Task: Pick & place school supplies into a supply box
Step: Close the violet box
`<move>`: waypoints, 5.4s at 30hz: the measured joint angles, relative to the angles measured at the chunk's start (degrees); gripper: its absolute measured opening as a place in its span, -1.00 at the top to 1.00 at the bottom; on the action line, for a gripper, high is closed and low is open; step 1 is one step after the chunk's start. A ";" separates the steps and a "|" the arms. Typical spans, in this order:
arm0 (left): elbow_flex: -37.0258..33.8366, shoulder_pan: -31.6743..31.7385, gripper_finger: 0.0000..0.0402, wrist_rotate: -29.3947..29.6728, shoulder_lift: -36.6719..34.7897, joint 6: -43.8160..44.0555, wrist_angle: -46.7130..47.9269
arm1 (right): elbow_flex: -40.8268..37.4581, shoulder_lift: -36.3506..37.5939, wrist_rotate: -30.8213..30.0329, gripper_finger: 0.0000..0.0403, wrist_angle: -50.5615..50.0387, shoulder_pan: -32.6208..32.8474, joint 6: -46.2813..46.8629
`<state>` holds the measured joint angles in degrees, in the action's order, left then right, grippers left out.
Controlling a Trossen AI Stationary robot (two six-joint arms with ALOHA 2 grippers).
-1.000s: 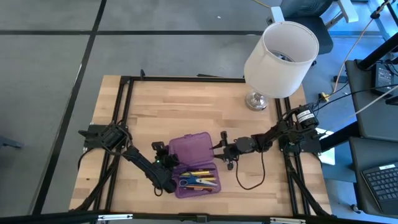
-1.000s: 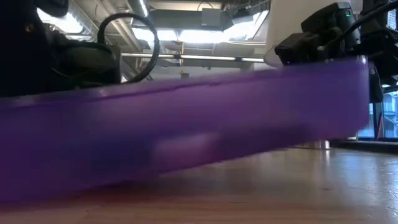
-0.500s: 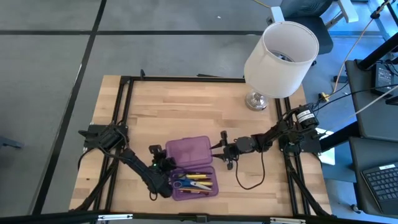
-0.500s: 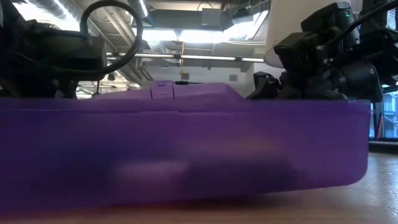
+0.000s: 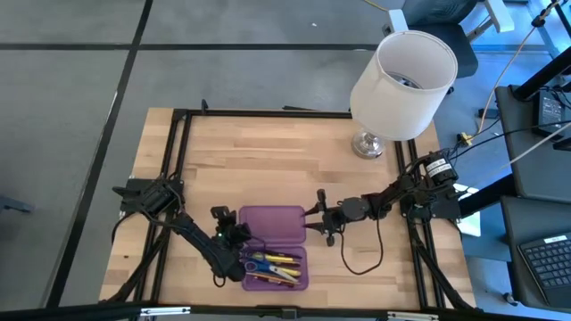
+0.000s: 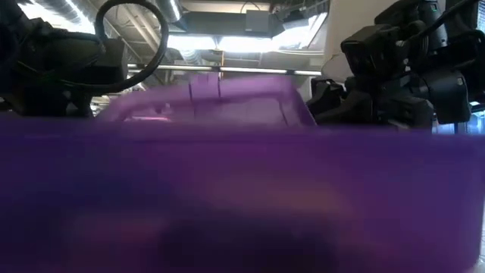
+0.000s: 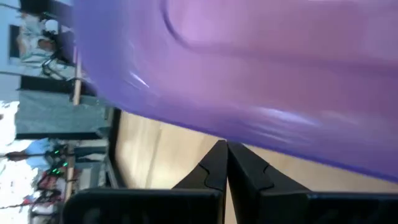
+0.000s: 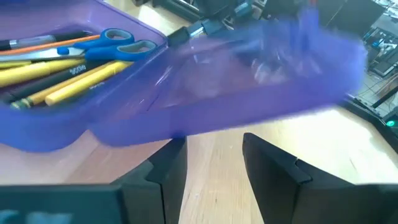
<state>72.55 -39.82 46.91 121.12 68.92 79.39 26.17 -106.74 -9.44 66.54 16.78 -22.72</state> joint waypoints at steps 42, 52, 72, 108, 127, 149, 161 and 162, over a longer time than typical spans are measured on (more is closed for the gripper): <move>0.04 -7.21 0.98 -2.79 -9.39 13.15 10.62 | 4.81 0.00 0.49 0.20 0.06 3.14 -3.23; 0.04 -7.68 0.98 0.88 -21.73 11.92 10.65 | 6.20 -0.04 2.45 0.20 0.02 3.74 -3.28; 0.04 -6.85 0.98 6.13 -25.07 12.33 10.63 | 17.86 -0.04 17.07 0.20 -14.00 5.78 1.08; 0.04 -3.27 0.98 -15.71 -16.45 -30.84 -51.43 | 43.96 -6.72 12.03 0.20 -59.34 12.28 22.51; 0.02 -3.19 0.98 -21.76 -13.84 -31.15 -54.96 | 43.85 -7.30 8.45 0.20 -59.18 13.75 22.45; 0.15 1.23 0.98 -32.47 -12.49 -25.68 -55.53 | 43.91 -9.64 8.02 0.20 -60.43 12.56 23.74; 0.26 5.49 0.98 -34.84 -10.88 -27.56 -55.64 | 44.02 -9.40 8.19 0.20 -66.59 9.14 18.08; 0.26 6.01 0.98 -35.03 -10.86 -28.08 -55.60 | 44.02 -9.38 8.16 0.20 -67.14 8.81 17.81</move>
<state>72.82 -33.81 11.88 110.26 40.84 23.79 70.19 -116.12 -1.28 -0.59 25.58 -4.91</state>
